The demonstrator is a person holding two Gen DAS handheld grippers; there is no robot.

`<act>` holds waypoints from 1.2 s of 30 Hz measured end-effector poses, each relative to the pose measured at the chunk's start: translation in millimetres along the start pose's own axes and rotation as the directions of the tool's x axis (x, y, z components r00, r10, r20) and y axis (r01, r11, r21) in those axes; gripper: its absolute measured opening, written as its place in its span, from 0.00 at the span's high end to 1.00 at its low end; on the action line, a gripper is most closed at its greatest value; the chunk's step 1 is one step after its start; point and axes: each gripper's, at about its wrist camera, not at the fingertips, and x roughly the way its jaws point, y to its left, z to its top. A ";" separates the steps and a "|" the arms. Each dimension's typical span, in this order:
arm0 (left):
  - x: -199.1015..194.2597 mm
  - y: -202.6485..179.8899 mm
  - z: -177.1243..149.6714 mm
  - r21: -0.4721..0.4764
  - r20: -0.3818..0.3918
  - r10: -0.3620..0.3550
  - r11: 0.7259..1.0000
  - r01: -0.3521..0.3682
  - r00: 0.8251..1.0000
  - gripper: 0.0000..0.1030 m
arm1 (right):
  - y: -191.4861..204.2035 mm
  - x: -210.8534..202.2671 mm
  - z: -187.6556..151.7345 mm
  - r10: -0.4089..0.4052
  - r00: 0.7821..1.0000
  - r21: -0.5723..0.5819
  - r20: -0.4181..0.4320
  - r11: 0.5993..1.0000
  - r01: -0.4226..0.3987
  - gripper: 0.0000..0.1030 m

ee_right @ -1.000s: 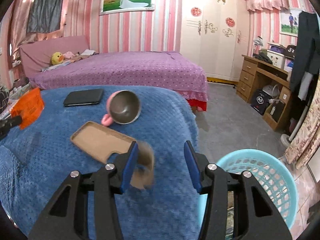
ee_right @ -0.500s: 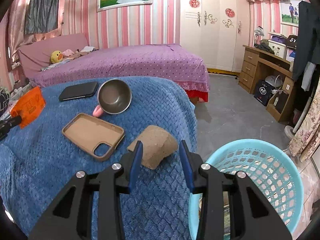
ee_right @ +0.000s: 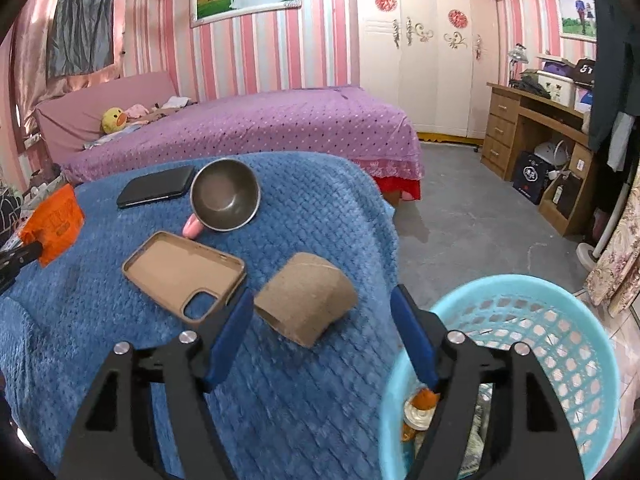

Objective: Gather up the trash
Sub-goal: 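Carry bag and tube over the blue basket while opening the left tool to drop the bag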

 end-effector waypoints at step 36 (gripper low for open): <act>-61.4 -200.0 5.7 0.196 -0.012 -0.365 0.912 0.360 0.931 0.95 | -155.0 -70.0 -12.5 -0.177 0.983 0.189 0.053 0.968 0.164 0.51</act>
